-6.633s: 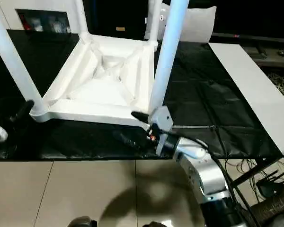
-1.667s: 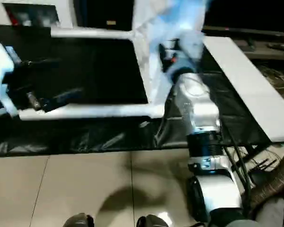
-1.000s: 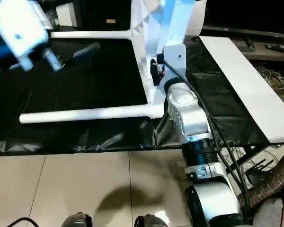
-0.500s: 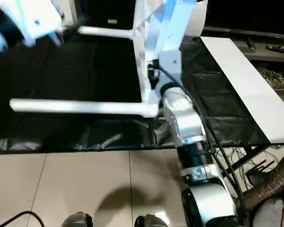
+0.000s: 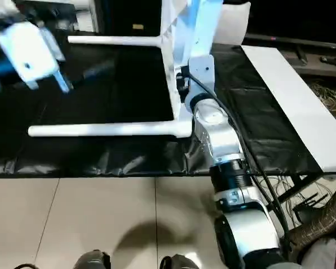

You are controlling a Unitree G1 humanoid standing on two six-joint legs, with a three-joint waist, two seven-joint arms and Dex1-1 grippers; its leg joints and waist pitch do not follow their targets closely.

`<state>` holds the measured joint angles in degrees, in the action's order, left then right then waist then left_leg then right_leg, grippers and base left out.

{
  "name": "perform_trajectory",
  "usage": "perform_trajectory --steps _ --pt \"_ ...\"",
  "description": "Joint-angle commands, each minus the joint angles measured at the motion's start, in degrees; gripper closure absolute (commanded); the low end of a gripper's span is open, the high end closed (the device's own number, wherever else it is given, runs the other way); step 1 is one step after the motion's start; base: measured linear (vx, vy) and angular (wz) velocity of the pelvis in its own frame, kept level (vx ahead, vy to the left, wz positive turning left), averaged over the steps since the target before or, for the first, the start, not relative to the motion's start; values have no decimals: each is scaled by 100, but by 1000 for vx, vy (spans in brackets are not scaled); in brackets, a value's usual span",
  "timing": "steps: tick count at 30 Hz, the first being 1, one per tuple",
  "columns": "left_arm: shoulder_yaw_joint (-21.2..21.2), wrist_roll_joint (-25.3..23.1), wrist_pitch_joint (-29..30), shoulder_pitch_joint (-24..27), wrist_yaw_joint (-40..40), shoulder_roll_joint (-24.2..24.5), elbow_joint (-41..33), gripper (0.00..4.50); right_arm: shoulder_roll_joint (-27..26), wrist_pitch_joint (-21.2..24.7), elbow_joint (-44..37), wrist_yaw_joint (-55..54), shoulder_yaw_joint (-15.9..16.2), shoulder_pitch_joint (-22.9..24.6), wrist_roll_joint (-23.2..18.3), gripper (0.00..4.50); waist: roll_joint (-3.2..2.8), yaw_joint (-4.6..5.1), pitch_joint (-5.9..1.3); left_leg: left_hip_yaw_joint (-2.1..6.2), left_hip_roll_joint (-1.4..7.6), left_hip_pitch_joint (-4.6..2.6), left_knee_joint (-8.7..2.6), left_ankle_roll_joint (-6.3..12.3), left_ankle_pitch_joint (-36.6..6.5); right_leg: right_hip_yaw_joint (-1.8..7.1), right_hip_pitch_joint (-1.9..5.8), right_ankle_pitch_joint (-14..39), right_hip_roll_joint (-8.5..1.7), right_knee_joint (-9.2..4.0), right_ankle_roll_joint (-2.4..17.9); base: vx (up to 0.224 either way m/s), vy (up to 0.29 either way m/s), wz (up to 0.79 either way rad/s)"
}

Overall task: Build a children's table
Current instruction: Flip table

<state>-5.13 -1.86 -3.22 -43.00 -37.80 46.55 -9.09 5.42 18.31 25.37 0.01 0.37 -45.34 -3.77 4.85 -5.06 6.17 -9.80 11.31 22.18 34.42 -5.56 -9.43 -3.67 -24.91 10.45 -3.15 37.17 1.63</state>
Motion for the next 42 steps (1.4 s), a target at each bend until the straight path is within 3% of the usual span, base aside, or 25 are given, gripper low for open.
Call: perform_trajectory --steps 1,2,4,8,10,11,21,26,32,33,34,35,39,40,42 --pt "212 -538 -293 -345 492 68 61 0 79 -24 52 66 0 -113 95 251 -109 33 -450 15 138 -99 -384 -498 -909 343 380 868 -388 -381 488 0 0 0" --pt "212 -538 -293 -345 492 68 61 0 79 -24 52 66 0 -113 95 251 -109 33 -450 15 138 -99 -384 -498 -909 343 380 868 -388 -381 488 0 0 0" --pt "294 -982 -111 -495 882 209 193 0 101 -49 82 86 21 -164 138 252 -117 42 -459 21 132 -100 -369 -511 -858 341 377 808 -396 -359 485 0 0 0" --pt "397 -1166 122 -503 1094 152 243 0 125 -77 107 97 23 -194 176 252 -147 40 -467 17 139 -105 -368 -528 -851 341 357 739 -395 -342 574 0 0 0" --pt "407 -1256 227 -554 1124 156 351 0 141 -71 81 100 32 -201 187 252 -132 32 -469 14 127 -102 -367 -497 -855 341 365 688 -392 -350 621 0 0 0" --pt "399 -1263 265 -588 1098 161 421 0 155 -69 58 102 42 -205 201 252 -162 26 -471 17 127 -107 -364 -501 -863 341 361 692 -396 -345 630 0 0 0" --pt "286 -1280 528 -589 942 72 702 83 367 -51 -114 204 153 -302 373 252 -154 16 -486 15 121 -99 -358 -443 -792 339 387 420 -393 -332 756 0 0 0" --pt "362 -1265 635 -630 958 23 923 119 584 -12 -236 451 363 -375 572 252 -155 8 -497 12 121 -98 -352 -423 -748 340 403 352 -396 -321 816 0 0 0" --pt "589 -799 1102 -629 913 -279 888 165 1041 -45 -230 1030 625 -705 769 252 -142 -2 -505 1 105 -72 -325 -320 -586 341 435 139 -389 -301 903 0 0 0" --pt "643 -697 1201 -632 913 -348 873 170 1142 -73 -186 1167 661 -797 781 252 -183 -7 -502 2 101 -75 -320 -301 -571 339 428 163 -384 -297 914 0 0 0" --pt "689 -609 1285 -634 912 -407 860 181 1229 -98 -148 1285 692 -876 791 252 -171 -4 -496 -10 101 -87 -320 -300 -627 338 422 214 -388 -313 942 0 0 0" --pt "757 -478 1414 -637 906 -492 842 181 1375 -146 -73 1483 734 -1020 802 252 -149 -13 -502 -18 96 -89 -306 -258 -660 341 429 300 -385 -320 978 0 0 0" --pt "1309 248 2145 -704 1195 -1064 722 192 1966 -584 551 2426 845 -1921 851 252 -190 -58 -496 -32 79 -61 -268 -105 -665 338 432 470 -388 -340 1110 0 0 0" --pt "1393 338 2241 -729 1267 -1151 705 196 2004 -653 659 2508 839 -2039 844 252 -188 -46 -487 -23 80 -27 -261 -72 -663 332 436 525 -395 -340 1150 0 0 0" --pt "1532 478 2436 -757 1375 -1288 664 199 2083 -823 933 2663 817 -2319 830 252 -202 -77 -500 -29 74 -29 -248 -38 -676 333 434 601 -402 -352 1113 0 0 0"
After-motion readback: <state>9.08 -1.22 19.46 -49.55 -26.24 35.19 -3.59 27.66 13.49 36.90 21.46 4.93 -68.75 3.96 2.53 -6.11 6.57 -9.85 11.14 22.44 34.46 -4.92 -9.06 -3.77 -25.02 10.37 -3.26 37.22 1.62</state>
